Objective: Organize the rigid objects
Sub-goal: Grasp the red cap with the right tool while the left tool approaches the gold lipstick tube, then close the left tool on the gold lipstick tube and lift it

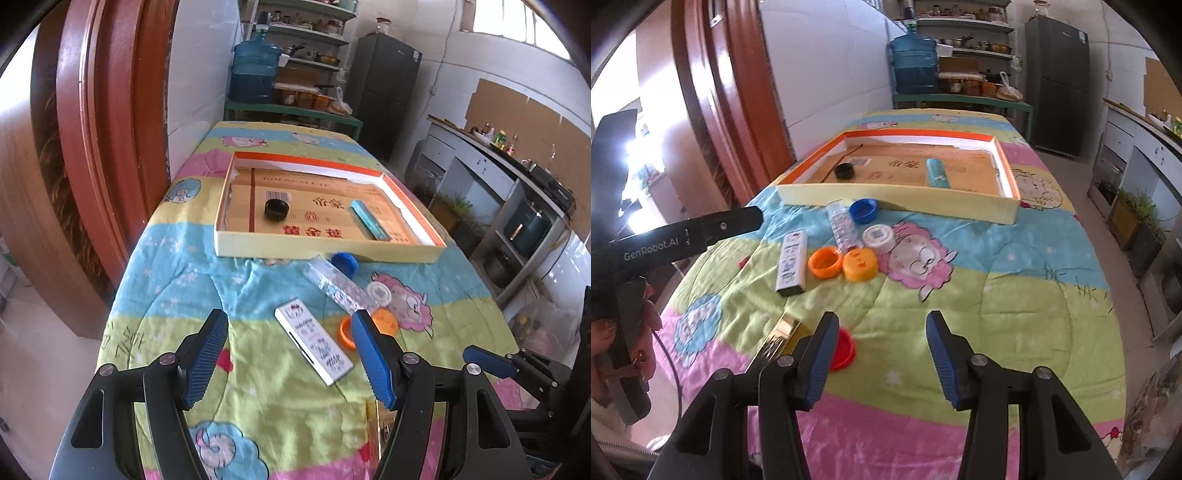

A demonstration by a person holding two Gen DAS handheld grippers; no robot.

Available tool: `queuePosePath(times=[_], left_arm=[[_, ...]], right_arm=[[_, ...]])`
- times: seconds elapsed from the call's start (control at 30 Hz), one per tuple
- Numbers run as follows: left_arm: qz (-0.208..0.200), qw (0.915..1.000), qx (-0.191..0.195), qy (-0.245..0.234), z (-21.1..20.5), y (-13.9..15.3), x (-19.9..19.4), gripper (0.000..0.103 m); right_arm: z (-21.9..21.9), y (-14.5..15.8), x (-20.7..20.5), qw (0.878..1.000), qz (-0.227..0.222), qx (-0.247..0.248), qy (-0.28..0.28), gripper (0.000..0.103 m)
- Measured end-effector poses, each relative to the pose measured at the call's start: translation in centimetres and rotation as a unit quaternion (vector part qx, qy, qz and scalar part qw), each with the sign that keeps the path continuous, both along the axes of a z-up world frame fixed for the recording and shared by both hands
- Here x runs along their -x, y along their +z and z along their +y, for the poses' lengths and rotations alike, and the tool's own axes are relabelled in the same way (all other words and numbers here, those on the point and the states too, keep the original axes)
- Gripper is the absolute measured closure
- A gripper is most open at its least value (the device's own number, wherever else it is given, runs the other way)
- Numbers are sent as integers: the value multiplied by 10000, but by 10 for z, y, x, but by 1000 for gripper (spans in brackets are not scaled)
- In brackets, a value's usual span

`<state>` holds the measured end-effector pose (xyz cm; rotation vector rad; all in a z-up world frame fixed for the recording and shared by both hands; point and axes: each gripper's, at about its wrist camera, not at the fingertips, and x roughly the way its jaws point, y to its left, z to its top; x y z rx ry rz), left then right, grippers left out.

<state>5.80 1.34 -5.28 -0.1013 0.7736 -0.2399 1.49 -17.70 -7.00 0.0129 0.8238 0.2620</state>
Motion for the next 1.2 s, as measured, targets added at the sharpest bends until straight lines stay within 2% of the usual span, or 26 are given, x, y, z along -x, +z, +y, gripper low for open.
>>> queuePosePath(times=[0.27,0.5,0.53,0.63,0.73,0.97,1.1,1.17,1.2], left_arm=[[-101,9999,6,-83,0,-1,22,32],[-141,9990,-50,-416,-11,-2,36,32],[-125,9988,-70,-466,-14,-4,38,32],[-49,9983,-76,-571,-20,-8,42,32],[50,9974,-112,-714,-27,-13,44,32],[271,9925,-294,-1156,-54,-29,56,32],[349,9914,-562,-1130,-65,-40,56,32],[479,9913,-619,-1058,-67,-48,52,41],[541,9913,-606,-1031,-66,-51,50,52]], right_arm=[[21,-9,15,9985,23,195,512,54],[31,-25,7,9978,83,337,561,54],[32,-26,5,9978,60,366,554,56],[38,-27,2,9972,-29,485,571,73],[38,-26,3,9971,-86,435,614,73],[6,-15,4,9977,-348,580,2,73],[-13,-13,7,9973,-316,597,-279,73],[-19,-15,8,9977,-255,519,-355,73],[-20,-15,8,9978,-235,495,-372,73]])
